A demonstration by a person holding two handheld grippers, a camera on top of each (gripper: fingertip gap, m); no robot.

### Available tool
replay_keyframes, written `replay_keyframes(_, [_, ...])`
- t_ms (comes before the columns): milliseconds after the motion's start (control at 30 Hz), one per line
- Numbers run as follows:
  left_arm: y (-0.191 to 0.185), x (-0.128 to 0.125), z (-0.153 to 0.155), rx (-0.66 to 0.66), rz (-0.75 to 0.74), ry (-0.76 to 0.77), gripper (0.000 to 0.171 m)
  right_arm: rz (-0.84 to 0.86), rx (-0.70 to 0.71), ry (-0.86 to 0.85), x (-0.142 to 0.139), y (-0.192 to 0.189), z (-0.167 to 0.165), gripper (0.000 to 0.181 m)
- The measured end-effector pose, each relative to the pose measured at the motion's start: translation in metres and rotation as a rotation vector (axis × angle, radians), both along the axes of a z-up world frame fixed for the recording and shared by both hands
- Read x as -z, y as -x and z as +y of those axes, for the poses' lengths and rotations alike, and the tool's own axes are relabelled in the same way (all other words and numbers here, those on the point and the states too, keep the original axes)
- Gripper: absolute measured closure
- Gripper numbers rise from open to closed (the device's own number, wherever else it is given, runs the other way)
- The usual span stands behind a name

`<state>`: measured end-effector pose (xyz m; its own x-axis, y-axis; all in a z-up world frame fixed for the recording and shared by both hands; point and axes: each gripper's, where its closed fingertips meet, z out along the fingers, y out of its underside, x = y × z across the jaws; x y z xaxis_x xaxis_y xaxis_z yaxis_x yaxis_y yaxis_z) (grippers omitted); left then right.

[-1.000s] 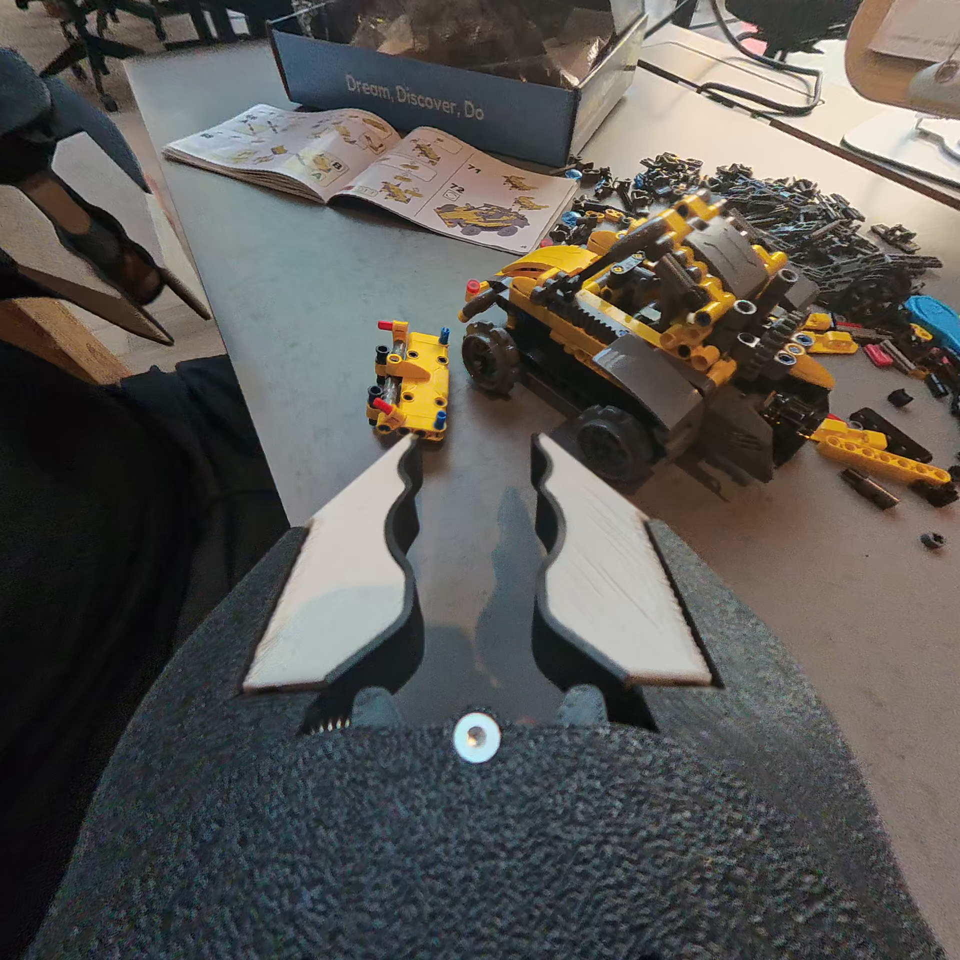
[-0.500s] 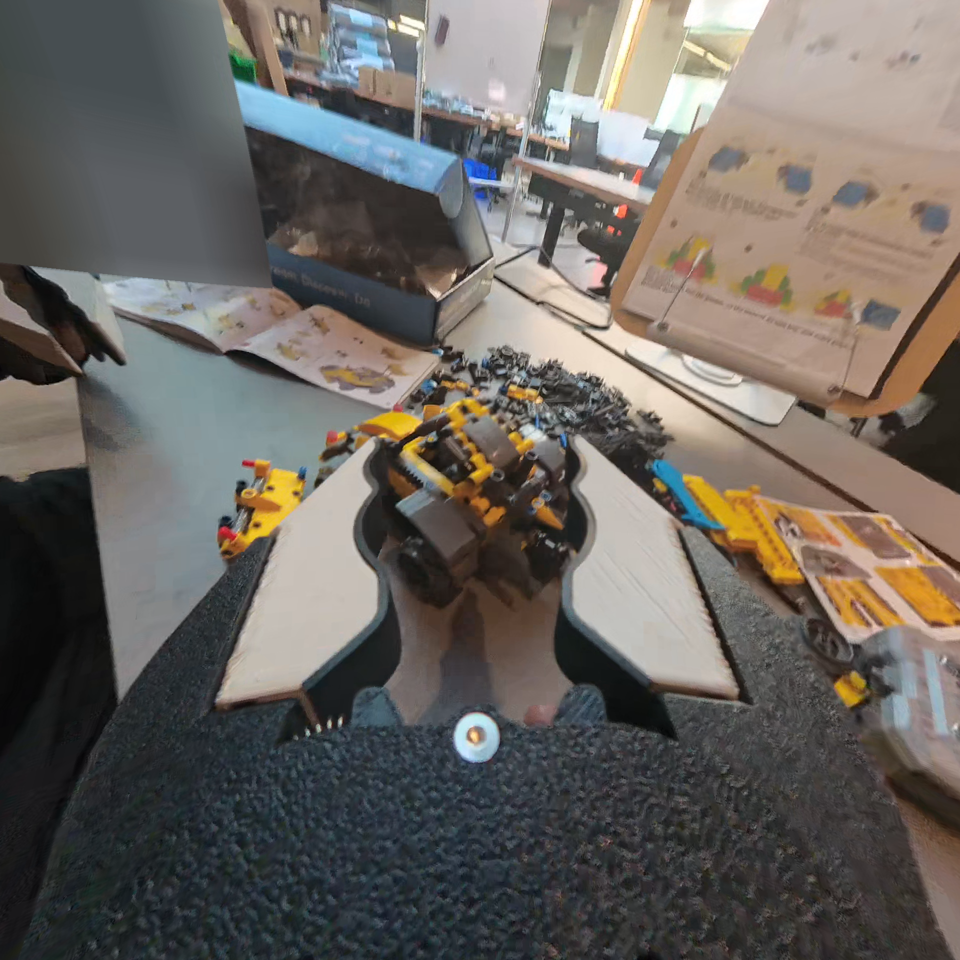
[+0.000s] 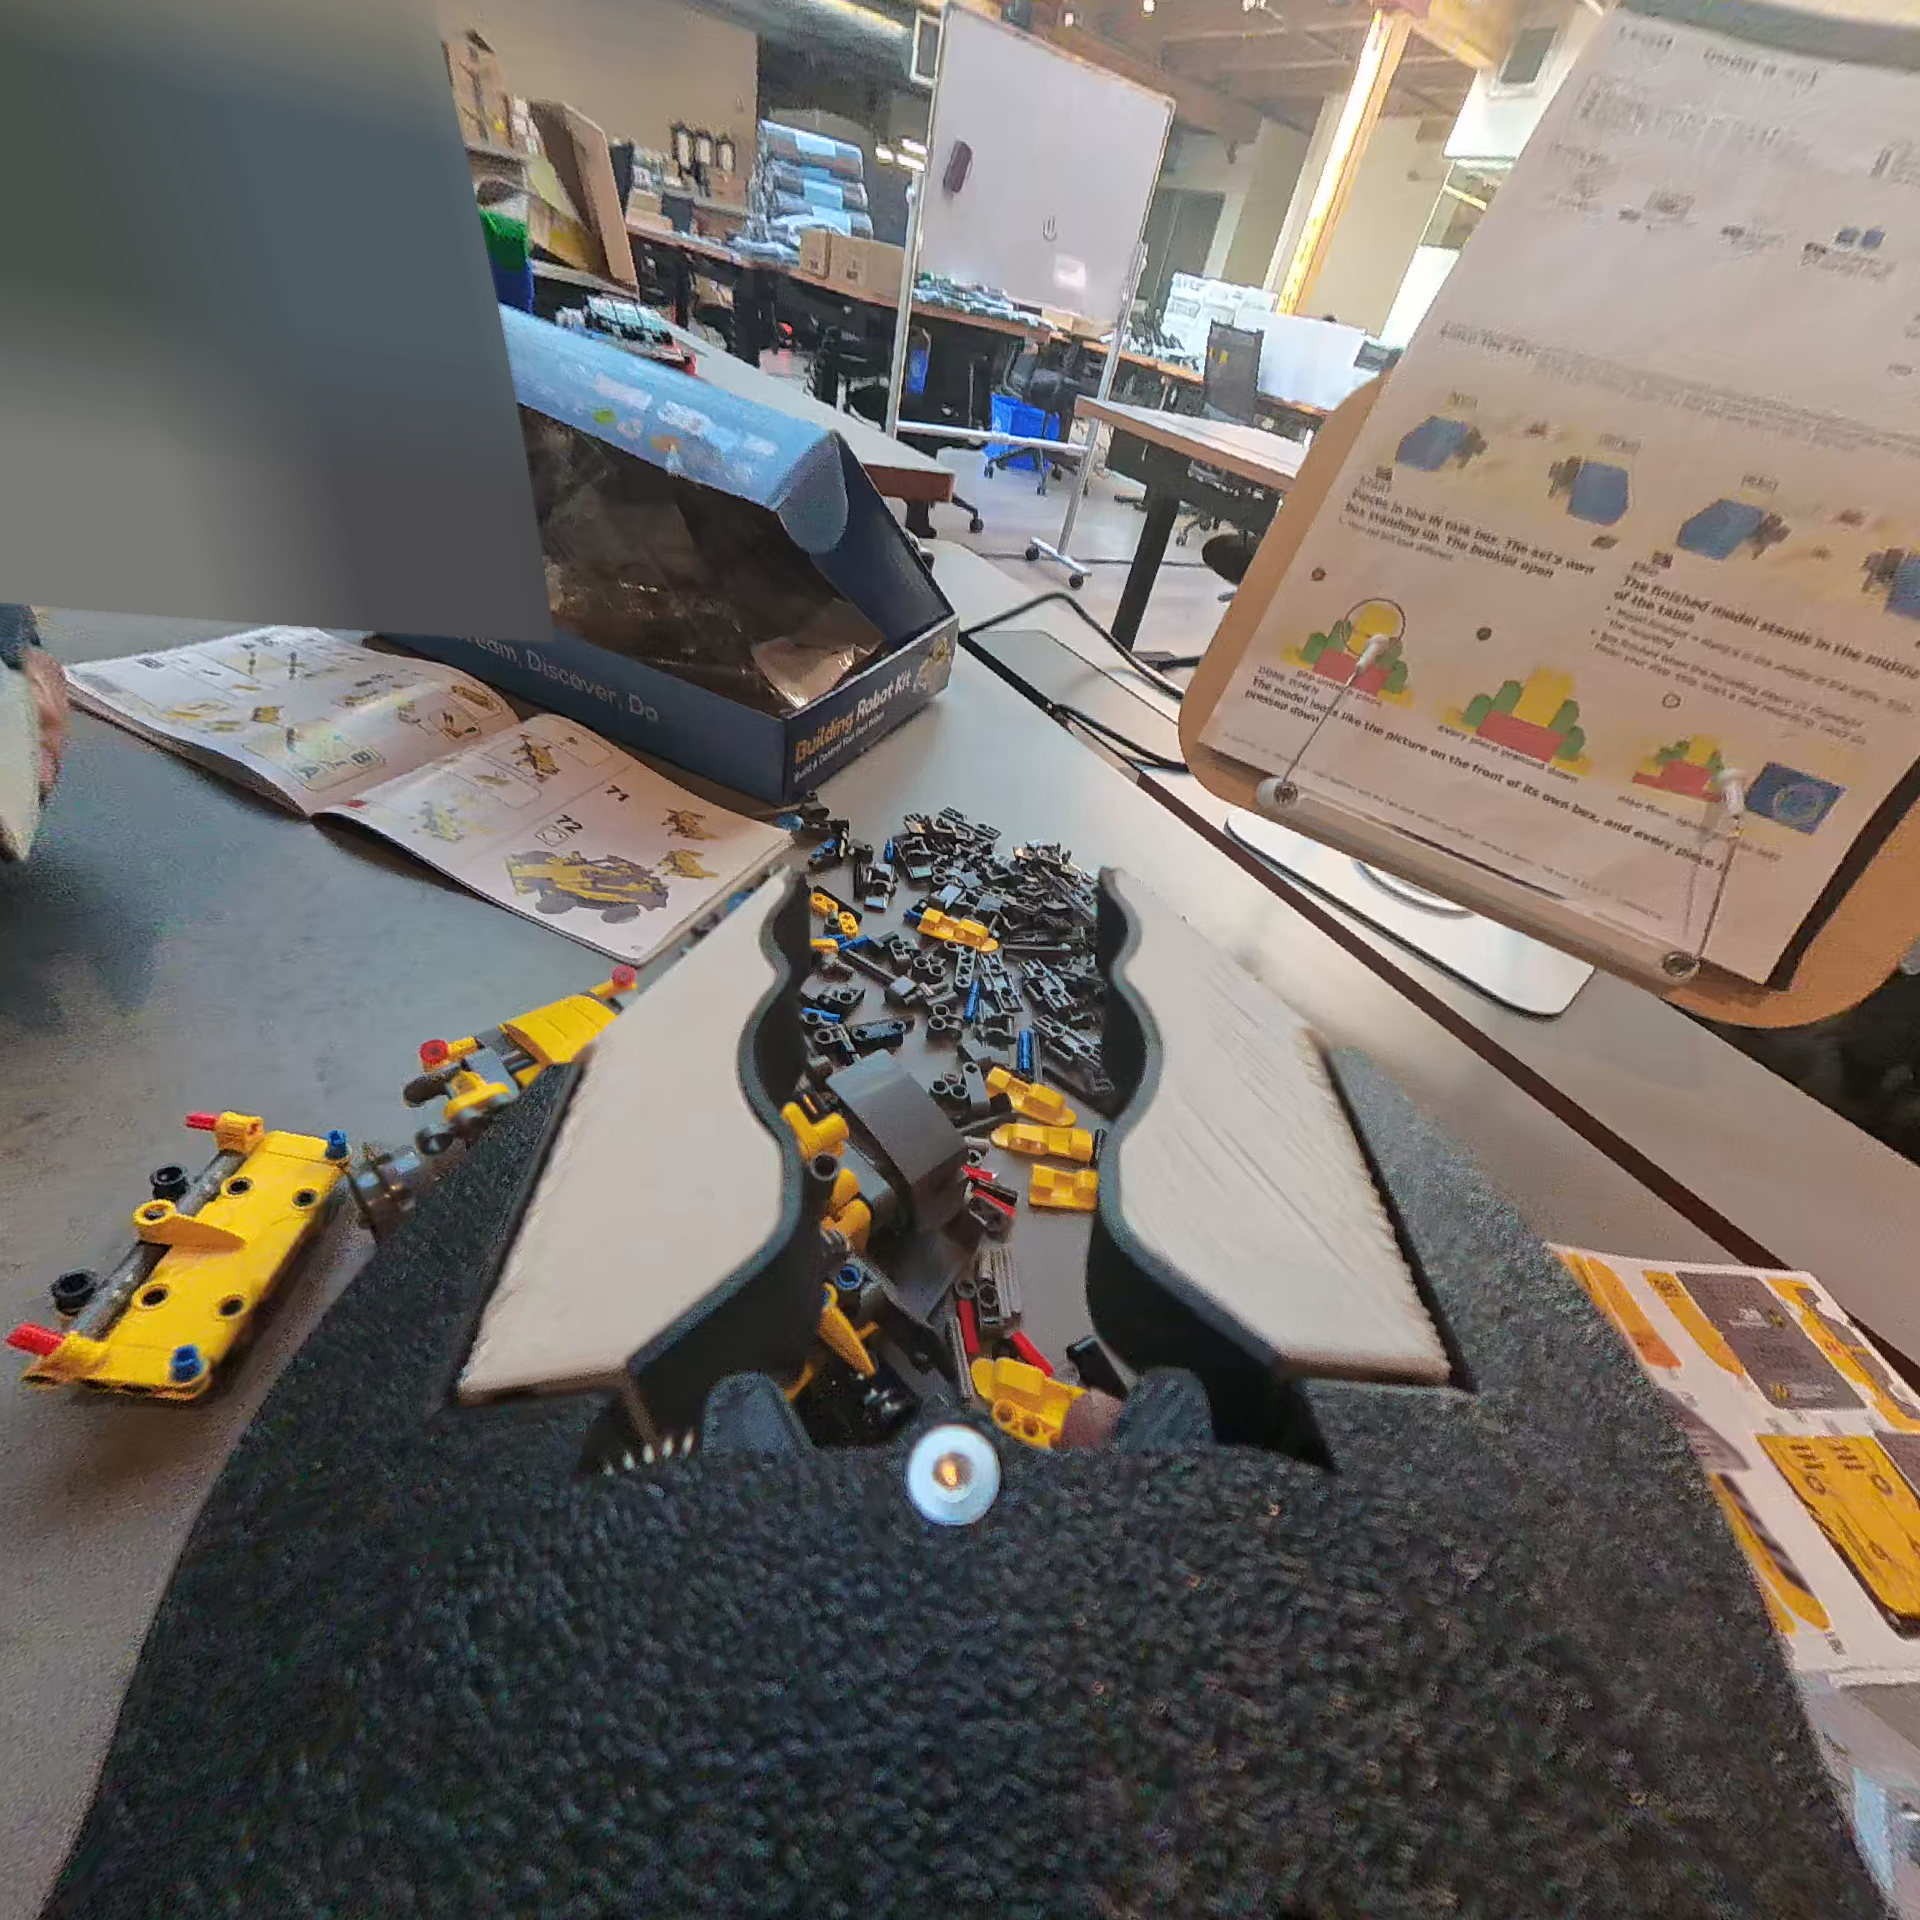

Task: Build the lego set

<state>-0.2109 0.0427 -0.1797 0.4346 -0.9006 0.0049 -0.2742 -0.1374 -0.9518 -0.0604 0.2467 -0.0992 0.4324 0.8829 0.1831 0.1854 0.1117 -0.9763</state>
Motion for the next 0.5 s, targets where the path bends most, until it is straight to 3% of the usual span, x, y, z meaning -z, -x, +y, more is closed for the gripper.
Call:
replay_keyframes(67, [0.008, -0.002, 0.022, -0.090, 0.091, -0.029, 0.169, -0.014, 0.008, 0.008, 0.008, 0.000, 0.003, 0.125])
replay_keyframes(167, [0.020, -0.002, 0.069, -0.192, 0.256, 0.045, 0.164, -0.066, 0.033, 0.010, 0.028, 0.000, 0.009, 0.132])
replay_keyframes(333, [-0.002, -0.009, 0.166, -0.191, 0.360, 0.130, 0.145, -0.108, 0.075, 0.015, 0.044, -0.006, 0.015, 0.125])
replay_keyframes(433, [-0.005, 0.012, 0.239, -0.243, 0.502, 0.108, 0.148, -0.036, 0.040, 0.033, 0.036, -0.002, 0.010, 0.123])
replay_keyframes(500, [-0.004, 0.037, 0.271, -0.258, 0.596, 0.191, 0.147, -0.041, 0.039, 0.035, 0.037, -0.001, 0.009, 0.123])
